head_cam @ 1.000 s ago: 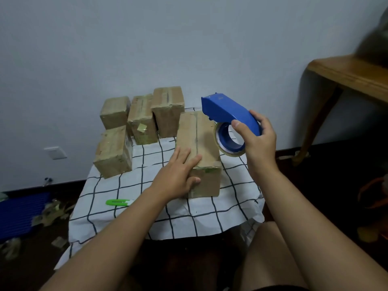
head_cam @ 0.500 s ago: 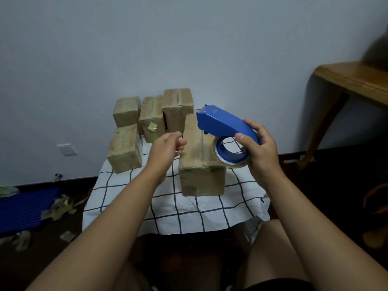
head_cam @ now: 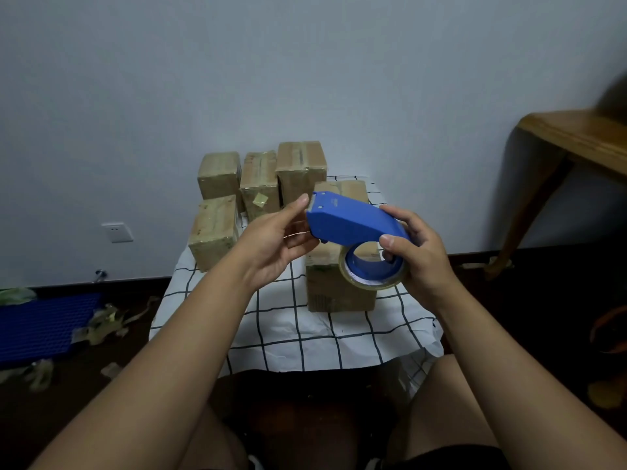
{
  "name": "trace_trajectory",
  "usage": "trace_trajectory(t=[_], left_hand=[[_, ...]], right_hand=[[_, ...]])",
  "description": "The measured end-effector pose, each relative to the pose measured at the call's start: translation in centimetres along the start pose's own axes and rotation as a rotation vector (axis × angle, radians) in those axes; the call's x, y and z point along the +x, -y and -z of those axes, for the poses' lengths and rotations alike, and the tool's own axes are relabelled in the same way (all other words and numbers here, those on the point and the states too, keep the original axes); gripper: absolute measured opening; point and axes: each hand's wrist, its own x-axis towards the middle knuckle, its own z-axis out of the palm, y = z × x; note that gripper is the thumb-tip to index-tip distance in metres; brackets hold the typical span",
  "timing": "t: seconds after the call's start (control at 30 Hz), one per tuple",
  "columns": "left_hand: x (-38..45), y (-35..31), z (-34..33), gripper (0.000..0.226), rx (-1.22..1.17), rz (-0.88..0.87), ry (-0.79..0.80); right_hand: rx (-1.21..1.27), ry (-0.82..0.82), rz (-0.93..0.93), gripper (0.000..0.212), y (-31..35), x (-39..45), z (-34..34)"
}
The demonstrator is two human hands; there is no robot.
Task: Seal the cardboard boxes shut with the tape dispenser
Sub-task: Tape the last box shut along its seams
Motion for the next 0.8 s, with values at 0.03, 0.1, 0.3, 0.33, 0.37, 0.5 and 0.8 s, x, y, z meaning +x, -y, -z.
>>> trace_trajectory(t=[0.03, 0.1, 0.3, 0.33, 0.37, 0.5, 0.8], left_hand=[[0.0, 0.0, 0.2, 0.022, -0.022, 0.006, 0.017], [0.1, 0.2, 0.7, 0.019, -0.063, 0.012, 0.048], [0.2, 0.5, 1.8, 0.024, -0.141, 0.049, 0.063], [0.2, 0.5, 2.0, 0.026, -0.173, 0.075, 0.05], [0.2, 0.6, 2.2, 0.027, -0.199, 0.101, 0.035], [0.2, 0.8, 2.7, 0.024, -0.141, 0.147, 0.018], [0.0, 1.5, 3.0, 0.025, 0.017, 0.221, 0.012]], right_hand=[[-0.004, 0.002, 0.001, 0.058, -0.1, 0.1, -0.1], [-0.012, 0.004, 0.002, 0.056, -0.3, 0.1, -0.3], [-0.016, -0.002, -0.01, 0.058, -0.6, 0.3, -0.7], [-0.012, -0.003, -0.01, 0.058, -0.7, 0.3, -0.7], [-0.011, -0.003, -0.009, 0.058, -0.7, 0.3, -0.7], [-0.034, 0.014, -0.014, 0.057, -0.9, 0.2, -0.6], [-0.16, 0.028, -0.021, 0.053, -1.5, -0.1, -0.4]])
